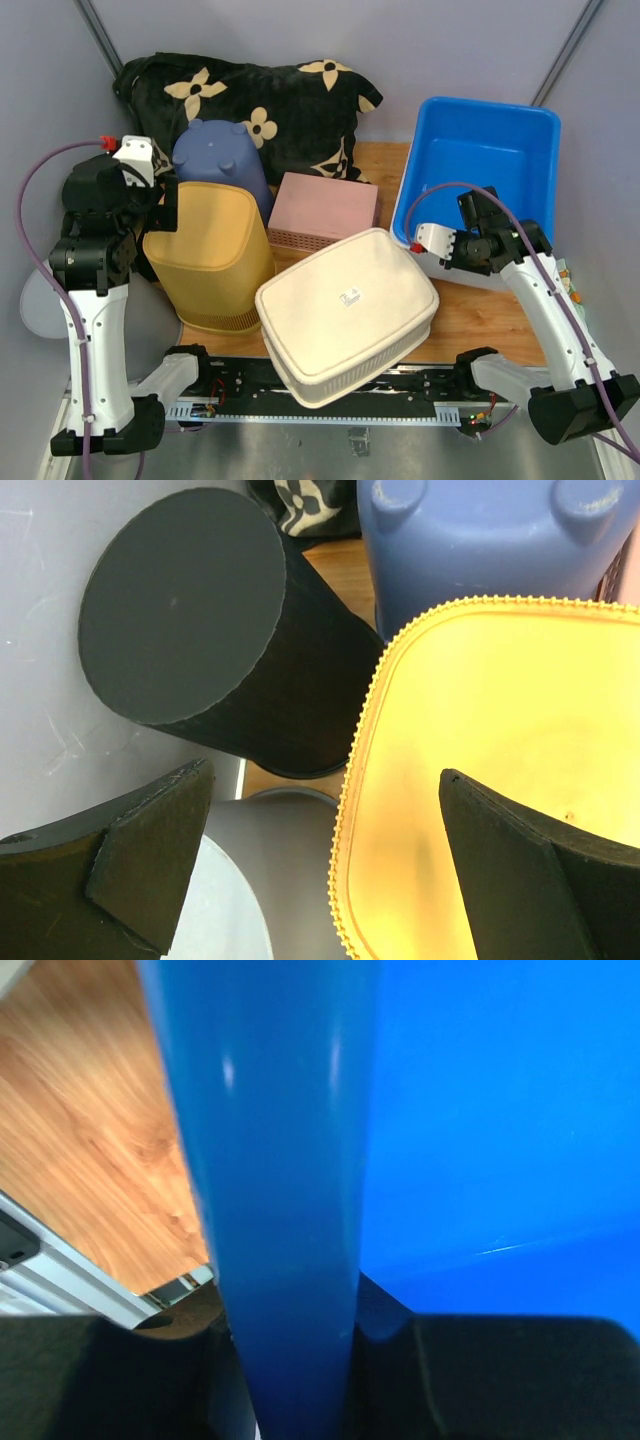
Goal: Turn the large container upside down
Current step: Place the container at the center of the board.
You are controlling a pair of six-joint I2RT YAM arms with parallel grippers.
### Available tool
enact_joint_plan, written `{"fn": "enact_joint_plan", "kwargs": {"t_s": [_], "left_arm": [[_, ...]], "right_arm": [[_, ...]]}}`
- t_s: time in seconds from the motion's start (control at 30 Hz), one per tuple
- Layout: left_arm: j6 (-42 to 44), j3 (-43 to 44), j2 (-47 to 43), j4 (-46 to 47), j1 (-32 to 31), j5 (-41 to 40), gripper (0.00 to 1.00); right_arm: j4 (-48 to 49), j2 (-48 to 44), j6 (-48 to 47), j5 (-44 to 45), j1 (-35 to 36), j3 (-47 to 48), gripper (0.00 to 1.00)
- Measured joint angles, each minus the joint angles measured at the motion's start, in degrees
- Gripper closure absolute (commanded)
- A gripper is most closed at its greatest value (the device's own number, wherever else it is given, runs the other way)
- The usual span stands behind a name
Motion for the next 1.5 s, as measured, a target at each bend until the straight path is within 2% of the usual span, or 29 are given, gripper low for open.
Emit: {"fn": "enact_joint_plan", "kwargs": {"t_s": [0.5,0.67,1.03,1.2,1.23,1.4,1.5], "left_arm": [[0.4,-3.6,-0.5,0.4,0.0,1.2,0.01],[0.4,-3.8,-0.3,0.7,0.0,1.5,0.01],[0.2,-7.3,-0.5,2.8,0.0,2.1,0.01],[0.1,-7.5,-0.5,3.4,0.0,2.6,0.01],[0.1,-7.5,-0.4,3.4,0.0,2.7,0.01],[-0.3,-7.5,0.0,3.7,0.0,3.4,0.01],[-0.3,-7.5,0.1,3.8,0.0,3.6,0.01]], "right_arm": [[-0.7,-8.8,3.0,-1.9,-1.9,-10.3,1.00],[-1.9,-12.3,1.9,-2.9,-5.5,-14.7,1.00],[-20.8,-21.0,-3.4,-1.5,-7.3,-16.4,1.00],[-25.7,-26.1,-3.7,-1.0,-7.3,-16.2,0.99],[-26.4,-27.1,-3.7,-0.6,-7.3,-16.2,0.96],[-26.1,-29.6,-3.7,1.0,-7.3,-18.0,0.57],[-25.7,-30.3,-3.1,2.0,-7.3,-17.9,0.45]]}}
